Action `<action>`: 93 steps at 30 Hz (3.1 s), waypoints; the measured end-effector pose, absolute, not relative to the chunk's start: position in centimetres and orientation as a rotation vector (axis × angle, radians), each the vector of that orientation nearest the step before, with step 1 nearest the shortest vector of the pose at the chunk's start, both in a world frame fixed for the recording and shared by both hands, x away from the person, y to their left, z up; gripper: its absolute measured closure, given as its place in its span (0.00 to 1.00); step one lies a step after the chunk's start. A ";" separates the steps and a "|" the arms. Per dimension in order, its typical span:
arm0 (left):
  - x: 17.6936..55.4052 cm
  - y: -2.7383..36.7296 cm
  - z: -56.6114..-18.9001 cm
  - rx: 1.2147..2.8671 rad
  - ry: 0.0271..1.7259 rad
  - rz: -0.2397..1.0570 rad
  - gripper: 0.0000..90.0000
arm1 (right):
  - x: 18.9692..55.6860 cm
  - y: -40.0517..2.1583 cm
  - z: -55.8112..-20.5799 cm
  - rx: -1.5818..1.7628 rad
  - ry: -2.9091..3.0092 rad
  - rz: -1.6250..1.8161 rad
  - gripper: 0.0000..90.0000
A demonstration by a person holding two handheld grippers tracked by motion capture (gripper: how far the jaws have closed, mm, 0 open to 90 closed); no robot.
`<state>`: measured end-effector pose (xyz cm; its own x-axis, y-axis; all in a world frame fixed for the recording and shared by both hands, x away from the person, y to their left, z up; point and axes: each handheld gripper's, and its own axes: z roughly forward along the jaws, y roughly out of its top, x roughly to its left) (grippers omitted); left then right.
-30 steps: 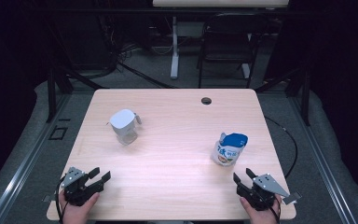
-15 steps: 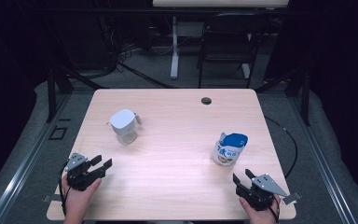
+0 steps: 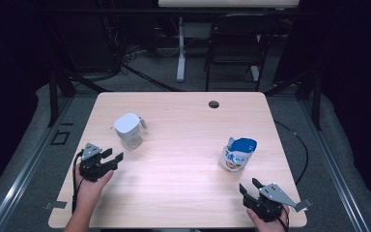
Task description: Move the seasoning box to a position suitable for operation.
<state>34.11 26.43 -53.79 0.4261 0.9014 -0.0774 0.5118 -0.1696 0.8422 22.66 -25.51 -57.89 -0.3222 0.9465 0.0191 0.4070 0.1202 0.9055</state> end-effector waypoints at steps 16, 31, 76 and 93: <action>37.5 25.7 -53.0 1.883 1.214 0.585 0.38 | 22.6 -25.7 -58.2 1.331 1.799 1.165 0.49; 40.5 25.7 -52.8 1.876 1.196 0.587 0.28 | 22.3 -25.9 -58.1 1.346 1.792 1.168 0.48; 43.2 23.8 -51.8 1.917 1.201 0.640 0.15 | 22.3 -25.8 -58.9 1.368 1.812 1.162 0.47; 43.2 23.1 -51.9 1.962 1.155 0.643 0.18 | 22.4 -25.8 -59.1 1.382 1.818 1.160 0.47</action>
